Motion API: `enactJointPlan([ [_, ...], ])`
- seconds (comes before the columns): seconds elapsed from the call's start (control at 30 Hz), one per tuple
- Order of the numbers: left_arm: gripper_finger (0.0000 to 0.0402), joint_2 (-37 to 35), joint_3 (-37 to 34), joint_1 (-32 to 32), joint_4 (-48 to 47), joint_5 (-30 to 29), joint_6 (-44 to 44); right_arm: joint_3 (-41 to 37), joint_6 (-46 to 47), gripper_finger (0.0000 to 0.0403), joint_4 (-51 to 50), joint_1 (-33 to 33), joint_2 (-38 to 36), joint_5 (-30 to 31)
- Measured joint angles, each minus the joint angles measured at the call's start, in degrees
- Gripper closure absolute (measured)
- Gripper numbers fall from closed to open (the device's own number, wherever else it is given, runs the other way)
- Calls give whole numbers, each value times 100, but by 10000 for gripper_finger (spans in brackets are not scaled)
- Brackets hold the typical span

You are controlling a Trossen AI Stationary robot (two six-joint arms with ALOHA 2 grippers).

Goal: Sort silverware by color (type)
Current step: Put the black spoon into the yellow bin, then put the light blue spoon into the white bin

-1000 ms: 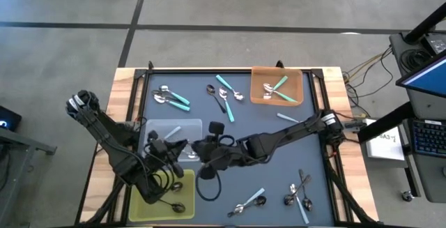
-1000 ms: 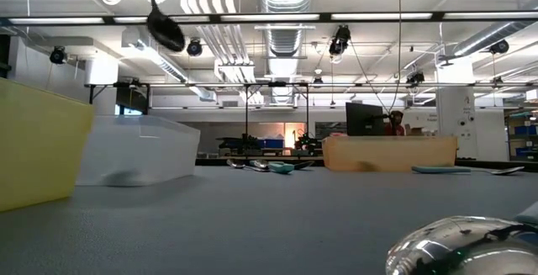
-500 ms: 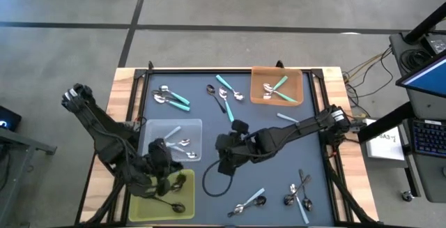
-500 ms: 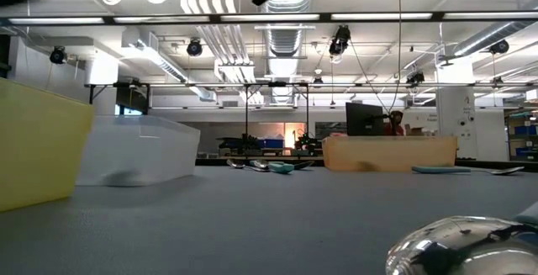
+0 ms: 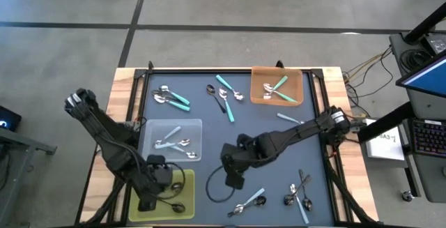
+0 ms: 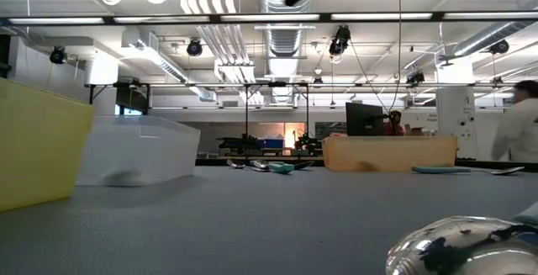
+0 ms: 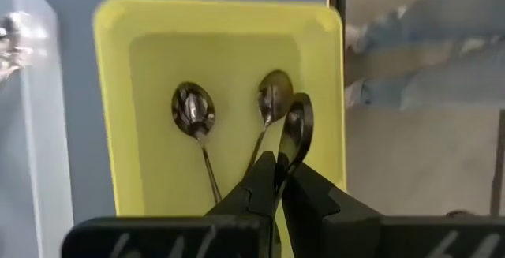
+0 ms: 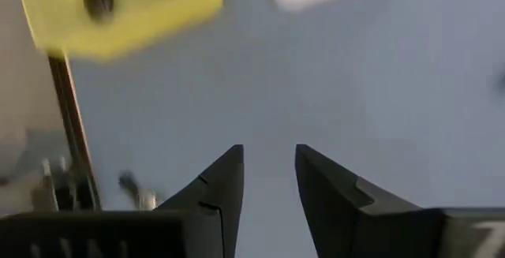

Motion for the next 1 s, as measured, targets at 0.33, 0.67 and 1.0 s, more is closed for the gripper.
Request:
enactJointPlan([
  [0.33,401,928,-7,-1,-7,756,576,-11,22,301,-814,617,708,-483],
  [0.67,339,884,-8,17,-184,336,557,-11,-77,256,-839,667,857,-812],
  [1.0,276,606,-9,96,-429,-1436,384,-55,-1591,262,-836,727,1175,-1094],
])
